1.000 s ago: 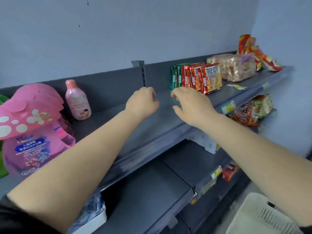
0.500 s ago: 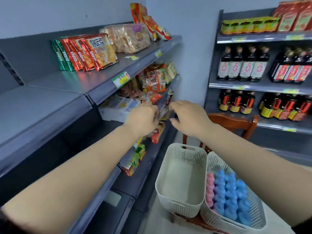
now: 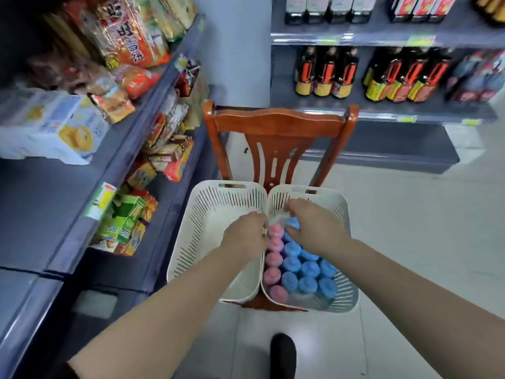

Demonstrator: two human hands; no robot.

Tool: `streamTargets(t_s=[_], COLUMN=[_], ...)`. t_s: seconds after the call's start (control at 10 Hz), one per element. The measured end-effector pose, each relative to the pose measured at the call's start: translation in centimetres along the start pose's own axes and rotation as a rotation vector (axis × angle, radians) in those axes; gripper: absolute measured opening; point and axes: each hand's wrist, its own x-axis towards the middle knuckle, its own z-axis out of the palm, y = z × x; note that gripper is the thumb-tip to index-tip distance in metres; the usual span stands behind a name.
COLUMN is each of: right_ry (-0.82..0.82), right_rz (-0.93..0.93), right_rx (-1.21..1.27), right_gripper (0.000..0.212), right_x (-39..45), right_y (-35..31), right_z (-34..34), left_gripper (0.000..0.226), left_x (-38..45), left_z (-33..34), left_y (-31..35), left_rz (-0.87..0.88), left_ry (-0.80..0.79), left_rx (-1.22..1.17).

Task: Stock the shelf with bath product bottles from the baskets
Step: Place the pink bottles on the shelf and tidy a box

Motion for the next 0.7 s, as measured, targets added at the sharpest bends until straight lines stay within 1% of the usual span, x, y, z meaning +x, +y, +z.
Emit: streamTargets(t_s=[0.1,0.2,0.3,0.4,0.5,0.6,0.7], right_ry=[-0.082,-0.146,-0.197,-0.21,-0.169,-0.126,-0.094], right_rz=[0.042,0.089,0.102,0.121,0.062,-0.015,-0.074], right_rx=[0.017,0.039,0.04,0.074,-0.055,-0.188,-0.26], right_gripper=[0.035,0.037,0.036,0.031,0.03,0.033,0.027], right_x=[1.6,3.5,5.7,8.1,10.5,12.8,14.3], right_y=[3.5,6.8,9.7,12.4,14.5,15.9,16.5], right_z=[3.8,7.7,11.3,14.8,18.2,21.2,23.5], left_gripper=[0.016,0.028,0.017,0.01,0.018,0.022,0.016], left_x=[2.9,6.1,9.2,12.1,14.5,16.6,17.8], left_z=[4.2,8.9,12.9,15.5,17.9,20.4,22.2], left_y=[-0.1,-0.5,-1.1,-1.6,-2.4,-3.3,-3.7], left_rz=[-0.073,-0.235,-0.351,-0.42,-0.418,-0.456,-0.516], left_ry=[-0.088,-0.139,-0.082,-0.041,-0.036,-0.062,-0.006], left_rx=[-0.157,-0.388,-0.506,-0.579,-0.541,-0.591,-0.625])
